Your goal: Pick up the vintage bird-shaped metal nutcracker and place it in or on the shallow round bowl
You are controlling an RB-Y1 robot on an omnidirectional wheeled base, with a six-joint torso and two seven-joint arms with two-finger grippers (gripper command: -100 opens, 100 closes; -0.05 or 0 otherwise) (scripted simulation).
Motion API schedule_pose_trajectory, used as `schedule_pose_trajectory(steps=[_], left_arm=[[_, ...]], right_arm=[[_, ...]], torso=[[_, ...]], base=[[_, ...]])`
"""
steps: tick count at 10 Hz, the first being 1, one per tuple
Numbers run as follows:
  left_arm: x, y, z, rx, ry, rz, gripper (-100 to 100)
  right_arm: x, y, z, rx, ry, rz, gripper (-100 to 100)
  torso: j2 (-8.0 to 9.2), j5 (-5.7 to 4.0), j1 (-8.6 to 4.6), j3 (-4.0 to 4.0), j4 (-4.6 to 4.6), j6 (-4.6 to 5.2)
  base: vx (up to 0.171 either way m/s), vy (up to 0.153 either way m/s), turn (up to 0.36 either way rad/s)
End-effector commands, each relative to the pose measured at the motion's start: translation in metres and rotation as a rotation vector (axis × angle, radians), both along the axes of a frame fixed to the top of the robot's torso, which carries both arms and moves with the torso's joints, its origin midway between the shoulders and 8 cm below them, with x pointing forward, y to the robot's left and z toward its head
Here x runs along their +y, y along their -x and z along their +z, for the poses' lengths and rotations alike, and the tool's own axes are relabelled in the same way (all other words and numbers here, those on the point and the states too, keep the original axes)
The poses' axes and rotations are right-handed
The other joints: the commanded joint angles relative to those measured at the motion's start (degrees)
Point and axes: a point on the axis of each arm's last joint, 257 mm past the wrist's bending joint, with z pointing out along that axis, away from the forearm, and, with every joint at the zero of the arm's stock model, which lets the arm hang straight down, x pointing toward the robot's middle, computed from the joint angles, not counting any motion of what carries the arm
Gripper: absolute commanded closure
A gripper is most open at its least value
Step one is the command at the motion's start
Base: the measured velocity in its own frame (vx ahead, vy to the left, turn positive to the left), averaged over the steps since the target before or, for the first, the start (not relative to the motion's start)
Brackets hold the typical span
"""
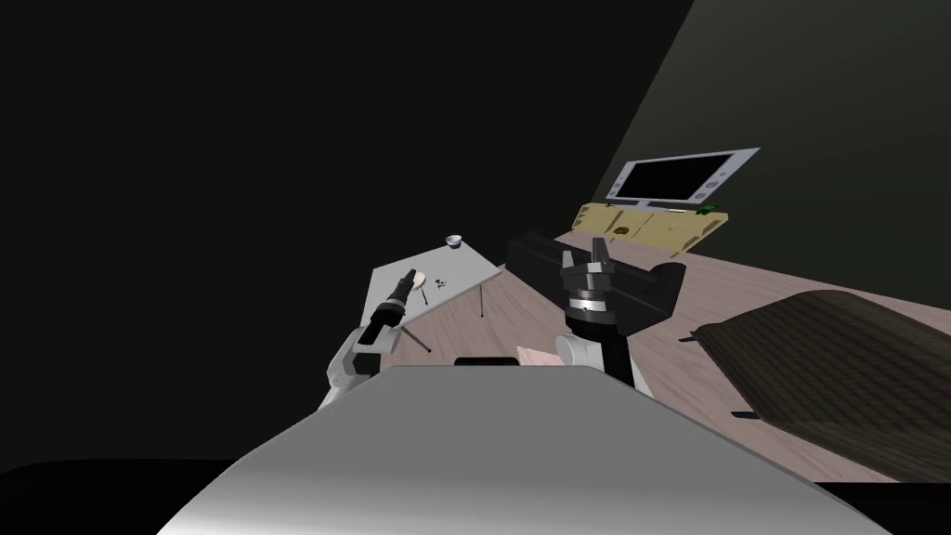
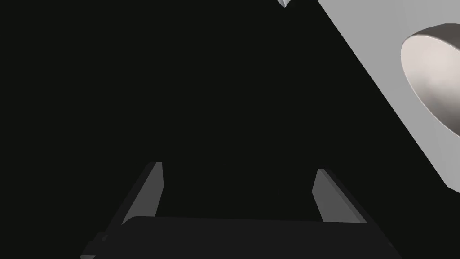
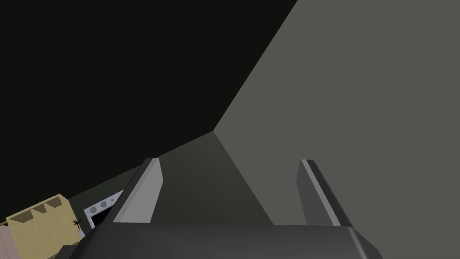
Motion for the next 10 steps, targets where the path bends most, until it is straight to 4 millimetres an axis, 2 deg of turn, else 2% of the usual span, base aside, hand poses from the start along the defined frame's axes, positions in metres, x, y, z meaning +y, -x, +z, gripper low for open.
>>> schedule_pose_trajectory(steps=[1,2,4,5,7,8,10], left_arm=[[0.013,-0.001,-0.026,0.081,-0.048,0.024,-100],[0.015,-0.001,-0.029,0.092,-0.047,0.03,-100],[0.038,0.003,-0.068,0.208,-0.112,0.065,-100],[0.039,0.003,-0.071,0.218,-0.112,0.07,-100],[0.066,0.014,-0.111,0.342,-0.178,0.11,-100],[0.067,0.014,-0.113,0.347,-0.177,0.113,-100],[0.097,0.031,-0.151,0.473,-0.242,0.157,-100]], right_arm=[[0.0,0.0,0.0,0.0,0.0,0.0,0],[0.0,0.0,0.0,0.0,0.0,0.0,0],[0.0,0.0,0.0,0.0,0.0,0.0,0],[0.0,0.0,0.0,0.0,0.0,0.0,0],[0.0,0.0,0.0,0.0,0.0,0.0,0],[0.0,0.0,0.0,0.0,0.0,0.0,0],[0.0,0.0,0.0,0.0,0.0,0.0,0]], torso=[[0.0,0.0,0.0,0.0,0.0,0.0],[-0.07,-0.01,-0.06,-0.04,-0.01,0.01],[-0.04,-0.01,-0.03,-0.03,-0.01,-0.01],[-0.09,-0.02,-0.05,-0.05,-0.02,0.0],[-0.07,0.0,0.0,-0.04,-0.02,-0.01],[-0.13,-0.01,-0.05,-0.08,-0.03,-0.01],[-0.07,-0.01,-0.03,-0.04,-0.02,-0.03]], base=[[0.042,-0.06,-0.138],[0.034,-0.045,-0.04],[0.043,-0.049,-0.103],[0.042,-0.037,-0.043],[0.051,-0.044,-0.105],[0.049,-0.048,-0.033],[0.057,-0.048,-0.091]])
